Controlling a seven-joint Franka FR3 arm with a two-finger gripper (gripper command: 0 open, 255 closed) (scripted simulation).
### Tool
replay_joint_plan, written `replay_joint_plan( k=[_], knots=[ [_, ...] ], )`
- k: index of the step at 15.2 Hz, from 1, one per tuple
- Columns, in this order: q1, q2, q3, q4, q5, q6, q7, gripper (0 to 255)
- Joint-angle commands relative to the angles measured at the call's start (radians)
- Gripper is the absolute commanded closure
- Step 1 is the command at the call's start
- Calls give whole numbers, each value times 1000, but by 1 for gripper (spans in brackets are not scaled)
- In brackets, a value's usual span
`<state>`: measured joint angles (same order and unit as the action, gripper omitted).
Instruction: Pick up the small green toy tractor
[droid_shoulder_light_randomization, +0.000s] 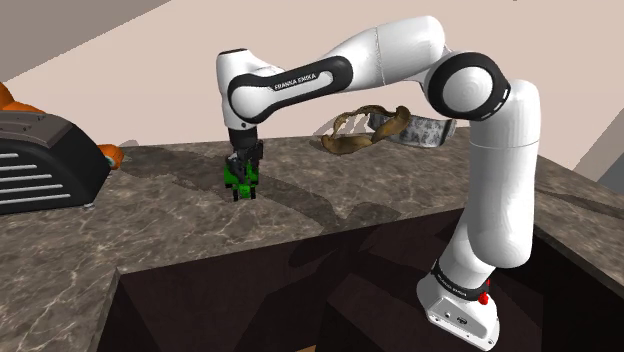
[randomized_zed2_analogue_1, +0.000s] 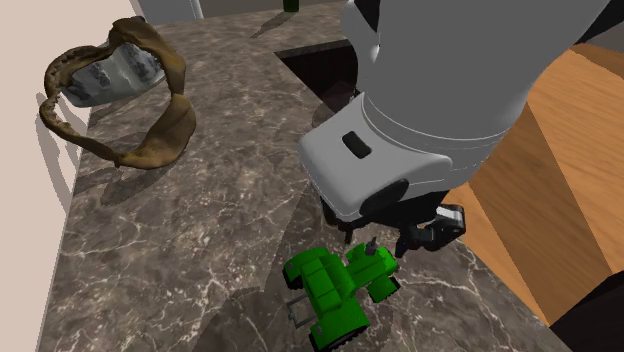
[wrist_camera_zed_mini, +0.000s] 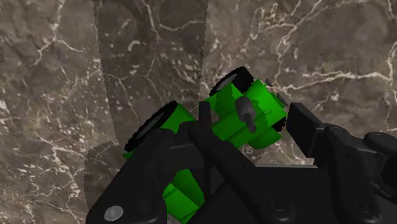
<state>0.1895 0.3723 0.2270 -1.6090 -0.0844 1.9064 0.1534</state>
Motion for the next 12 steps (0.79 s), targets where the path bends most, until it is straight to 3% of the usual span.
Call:
replay_joint_plan(
  k=[1,12],
  knots=[
    [0,3,0,1,-1,2,0,255],
    [0,-9,1,26,3,-34,-2,255]
  ],
)
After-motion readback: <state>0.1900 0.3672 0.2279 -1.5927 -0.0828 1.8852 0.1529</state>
